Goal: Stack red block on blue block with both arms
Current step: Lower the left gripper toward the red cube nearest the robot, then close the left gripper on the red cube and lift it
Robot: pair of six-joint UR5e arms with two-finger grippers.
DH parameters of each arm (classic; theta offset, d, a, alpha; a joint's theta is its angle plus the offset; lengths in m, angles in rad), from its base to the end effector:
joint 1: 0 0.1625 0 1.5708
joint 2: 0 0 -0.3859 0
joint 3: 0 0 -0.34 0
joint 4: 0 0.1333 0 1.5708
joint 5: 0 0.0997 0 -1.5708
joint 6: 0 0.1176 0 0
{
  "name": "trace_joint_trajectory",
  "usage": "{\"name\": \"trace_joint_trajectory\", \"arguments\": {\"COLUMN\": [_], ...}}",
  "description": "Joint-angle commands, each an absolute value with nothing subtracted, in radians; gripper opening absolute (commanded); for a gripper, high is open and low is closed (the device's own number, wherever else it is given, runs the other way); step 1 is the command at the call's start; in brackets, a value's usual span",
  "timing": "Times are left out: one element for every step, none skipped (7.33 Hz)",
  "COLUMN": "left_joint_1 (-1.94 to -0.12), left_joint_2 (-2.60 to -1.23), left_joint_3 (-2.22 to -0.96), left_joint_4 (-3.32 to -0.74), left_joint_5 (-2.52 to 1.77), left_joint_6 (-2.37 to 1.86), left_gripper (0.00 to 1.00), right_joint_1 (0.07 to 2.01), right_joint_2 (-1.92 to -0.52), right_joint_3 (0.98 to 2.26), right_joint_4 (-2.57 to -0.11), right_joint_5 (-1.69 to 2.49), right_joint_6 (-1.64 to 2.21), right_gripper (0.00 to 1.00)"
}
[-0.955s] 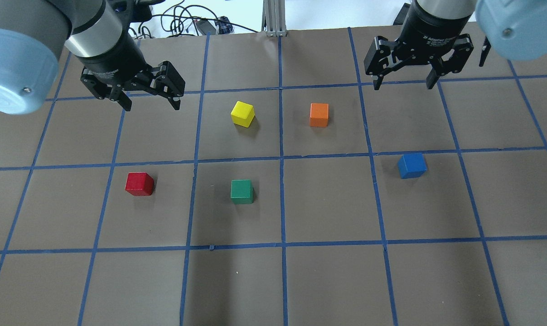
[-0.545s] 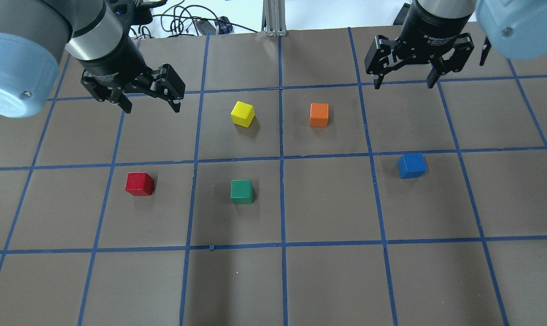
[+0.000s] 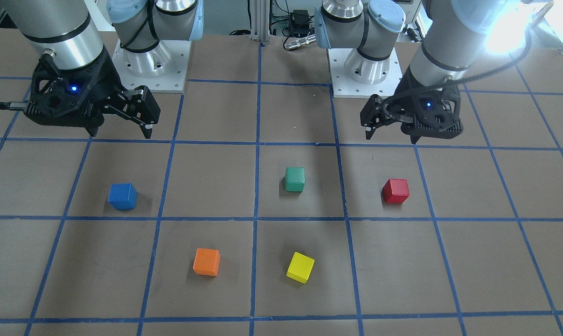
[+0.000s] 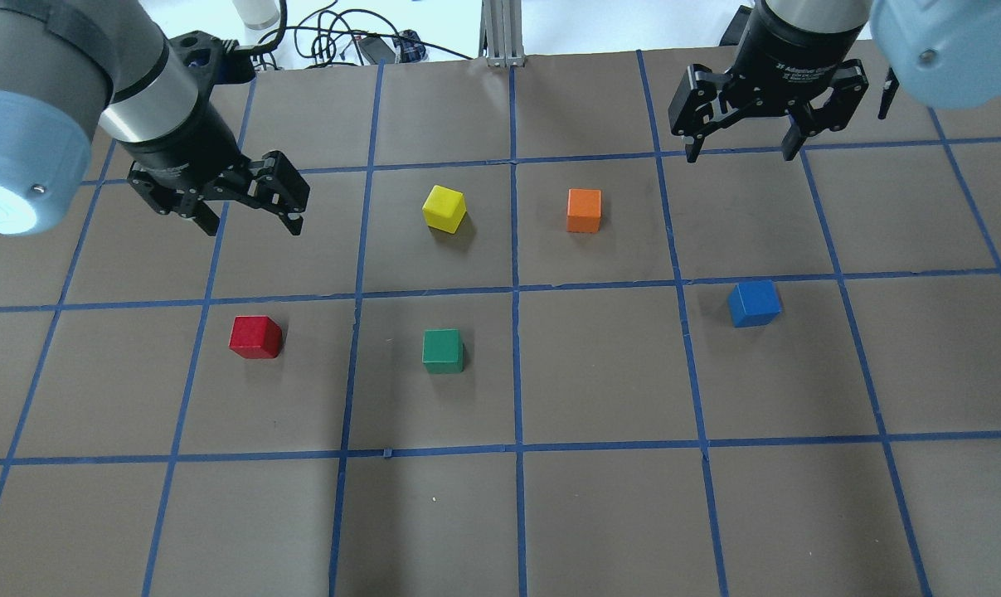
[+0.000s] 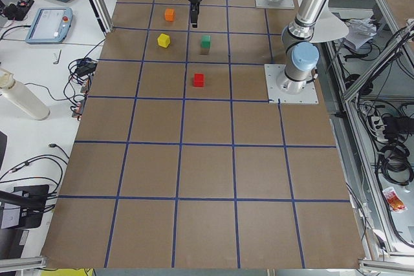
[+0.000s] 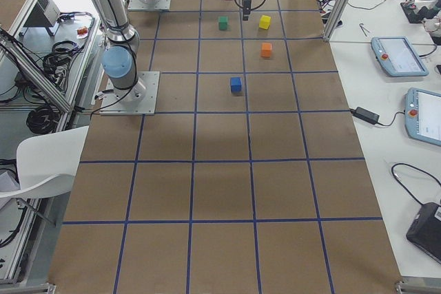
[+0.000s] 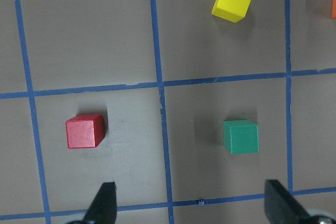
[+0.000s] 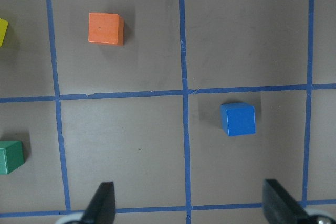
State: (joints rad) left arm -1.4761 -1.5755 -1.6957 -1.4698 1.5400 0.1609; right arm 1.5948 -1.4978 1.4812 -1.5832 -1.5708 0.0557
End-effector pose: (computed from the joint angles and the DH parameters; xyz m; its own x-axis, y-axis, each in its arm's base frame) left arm -0.0952 -0.4463 0.3841 -0.9973 0.0653 0.0350 0.0661 0.9975 0.0233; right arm 0.1446 -0.4678 0.4384 -0.9995 0.0317 -0.0016 0.0317 0.9991 -0.0290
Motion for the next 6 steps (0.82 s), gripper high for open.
{"name": "trace_joint_trajectory", "arguments": {"left_joint_1": [-1.352, -1.327, -1.293, -1.273, -1.273, -1.273], "left_joint_2": [-1.592, -1.617, -1.629, -1.653, -1.682, -1.709], "left_joint_3": [-1.892, -1.995, -2.096, -2.147, -2.158, -2.160], "left_joint_4": [-1.249, -1.069, -0.980, -0.907, -0.890, -0.881], "left_joint_5": [1.542, 1.545, 1.540, 1.539, 1.539, 1.540], "left_joint_6": [0.331, 0.391, 0.431, 0.442, 0.439, 0.434], "left_gripper": [0.99, 1.00, 1.00, 1.00, 0.99, 0.99], "right_joint_1": [1.594, 1.595, 1.595, 1.595, 1.595, 1.594], "right_joint_2": [-1.499, -1.497, -1.496, -1.494, -1.494, -1.494], "right_joint_3": [1.483, 1.483, 1.483, 1.483, 1.483, 1.483], "right_joint_4": [-1.580, -1.577, -1.577, -1.578, -1.577, -1.577], "right_joint_5": [-1.571, -1.569, -1.569, -1.571, -1.569, -1.569], "right_joint_6": [0.055, 0.057, 0.057, 0.055, 0.055, 0.055], "right_gripper": [1.00, 1.00, 1.00, 1.00, 1.00, 1.00]}}
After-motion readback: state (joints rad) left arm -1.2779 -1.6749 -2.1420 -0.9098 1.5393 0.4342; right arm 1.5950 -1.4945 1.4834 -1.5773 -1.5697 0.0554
